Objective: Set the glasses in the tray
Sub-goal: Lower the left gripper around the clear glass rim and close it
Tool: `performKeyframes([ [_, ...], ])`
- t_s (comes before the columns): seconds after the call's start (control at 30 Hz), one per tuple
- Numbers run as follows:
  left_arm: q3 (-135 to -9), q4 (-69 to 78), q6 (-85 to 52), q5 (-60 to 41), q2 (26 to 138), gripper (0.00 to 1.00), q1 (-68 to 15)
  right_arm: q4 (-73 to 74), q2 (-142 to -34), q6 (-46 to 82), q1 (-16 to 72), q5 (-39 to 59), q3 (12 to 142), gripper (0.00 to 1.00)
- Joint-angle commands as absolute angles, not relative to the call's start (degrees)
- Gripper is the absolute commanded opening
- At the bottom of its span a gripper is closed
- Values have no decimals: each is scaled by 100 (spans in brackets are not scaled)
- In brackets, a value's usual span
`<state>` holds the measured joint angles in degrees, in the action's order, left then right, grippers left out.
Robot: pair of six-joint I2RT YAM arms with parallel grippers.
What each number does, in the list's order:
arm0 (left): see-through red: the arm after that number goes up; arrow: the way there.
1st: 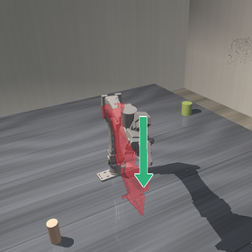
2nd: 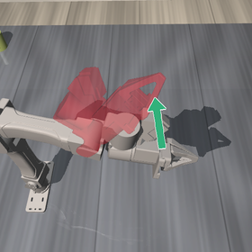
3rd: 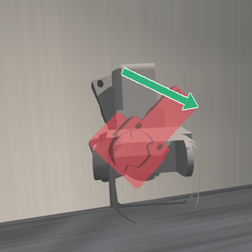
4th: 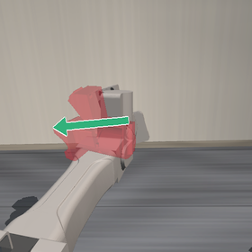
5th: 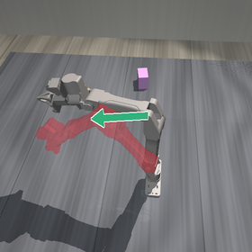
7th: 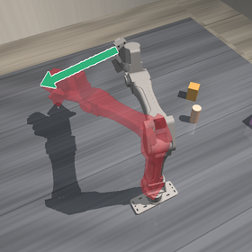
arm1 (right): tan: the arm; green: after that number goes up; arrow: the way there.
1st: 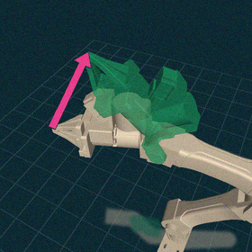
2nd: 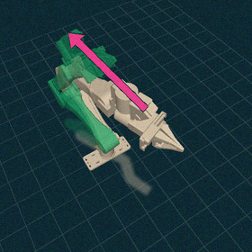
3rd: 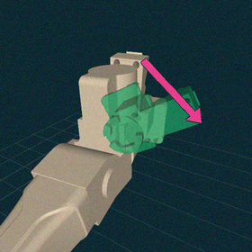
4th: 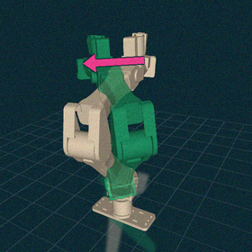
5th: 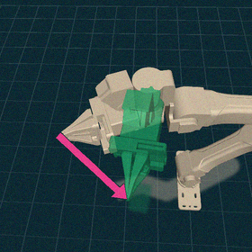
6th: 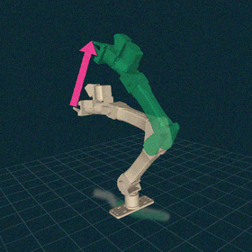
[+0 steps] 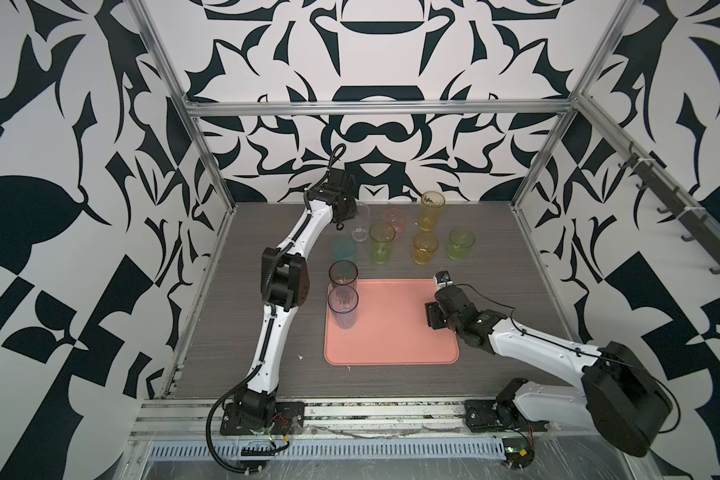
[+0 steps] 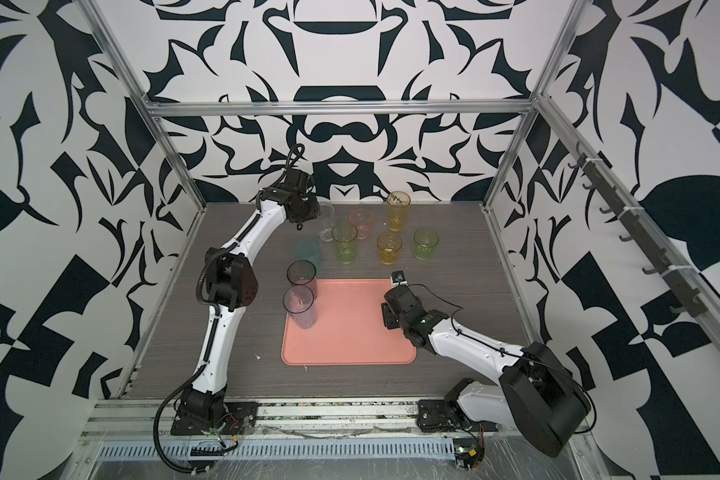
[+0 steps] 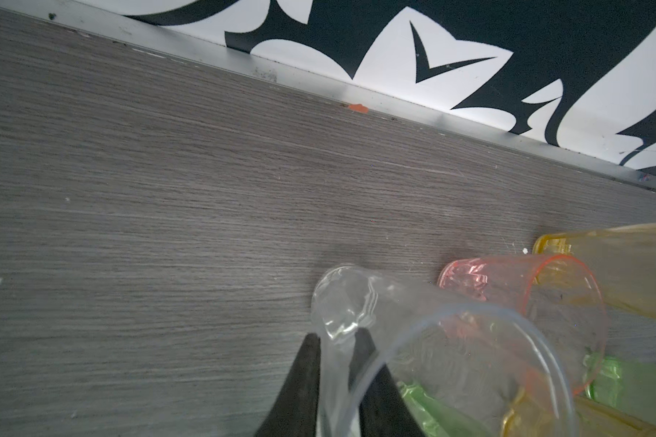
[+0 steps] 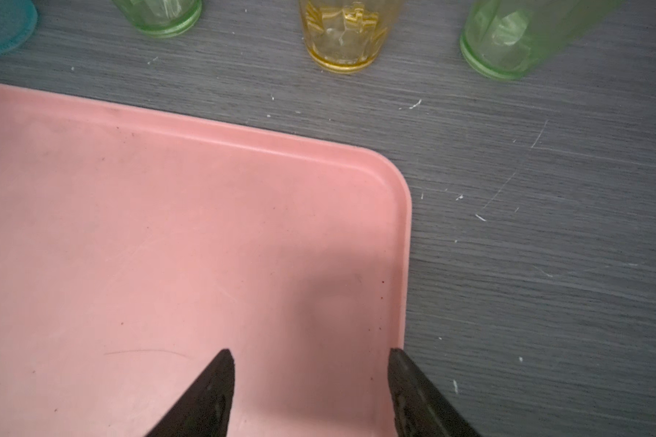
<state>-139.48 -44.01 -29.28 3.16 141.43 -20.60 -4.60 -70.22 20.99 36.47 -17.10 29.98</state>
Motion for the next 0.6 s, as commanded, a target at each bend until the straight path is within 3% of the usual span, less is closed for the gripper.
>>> performKeyframes([
  [0.0,-13966,-4579,-2971,316,14172,18,-2030,-475,-7049,2079,3645,-1811,3208,67],
  [0.57,-13402,-4618,-2944,561,13357,4,-1882,-530,-7172,2078,3639,-1775,3287,67],
])
